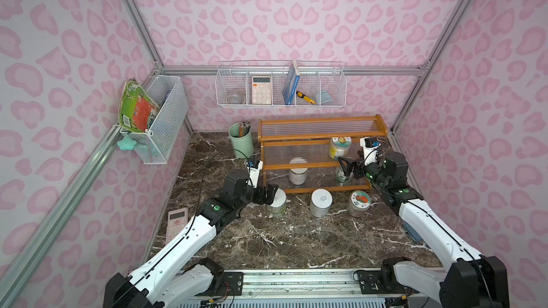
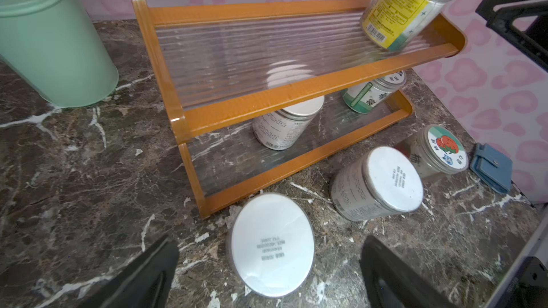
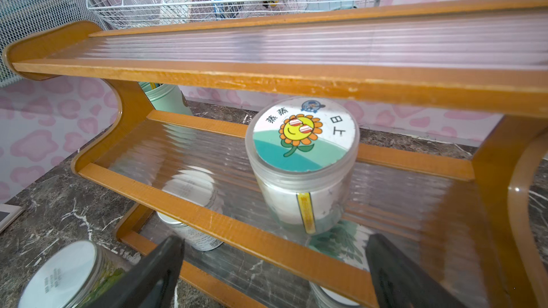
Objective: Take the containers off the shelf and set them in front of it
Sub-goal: 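Pick up a container from the shelf.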
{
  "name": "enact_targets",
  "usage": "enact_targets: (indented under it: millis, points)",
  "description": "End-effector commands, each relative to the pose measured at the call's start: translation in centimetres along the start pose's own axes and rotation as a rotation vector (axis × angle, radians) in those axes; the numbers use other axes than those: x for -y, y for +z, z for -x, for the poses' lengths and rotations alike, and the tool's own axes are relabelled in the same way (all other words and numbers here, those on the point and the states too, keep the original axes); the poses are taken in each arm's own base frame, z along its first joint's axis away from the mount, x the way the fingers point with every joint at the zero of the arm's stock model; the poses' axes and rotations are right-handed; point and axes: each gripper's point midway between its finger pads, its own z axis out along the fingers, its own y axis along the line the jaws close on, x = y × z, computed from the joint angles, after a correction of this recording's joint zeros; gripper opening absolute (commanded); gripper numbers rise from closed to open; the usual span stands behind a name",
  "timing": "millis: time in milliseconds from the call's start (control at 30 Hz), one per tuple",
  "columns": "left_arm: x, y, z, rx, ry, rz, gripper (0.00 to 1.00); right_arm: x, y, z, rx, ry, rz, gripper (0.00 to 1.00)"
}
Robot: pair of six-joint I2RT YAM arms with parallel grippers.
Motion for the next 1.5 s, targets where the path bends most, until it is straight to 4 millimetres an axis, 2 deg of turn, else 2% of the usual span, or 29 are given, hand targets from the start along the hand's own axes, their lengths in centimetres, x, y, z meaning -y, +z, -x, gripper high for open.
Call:
enact_targets:
  millis: [0, 233, 700, 1467]
  points:
    - [1.6, -0.1, 0.4, 0.006, -0.006, -0.108, 0.99, -0.2, 0.5, 1.5, 0.061, -0.046, 0.007, 0.99]
    - [2.1, 0.2, 0.3, -0.024, -0.02, -0.153, 0.99, 0.4, 2.0, 1.8, 0.088, -0.052, -0.02, 0.99]
    - [1.4, 0.0, 0.2, -0.021, -0.03, -0.125, 0.99, 1.3, 3.8, 2.8, 0.129, -0.062, -0.06, 0.99]
    - [1.1, 0.1, 0.0, -0.028, -0.036, -0.111, 0.99, 2.2, 7.8, 2.2, 0.116, -0.065, -0.076, 0.99]
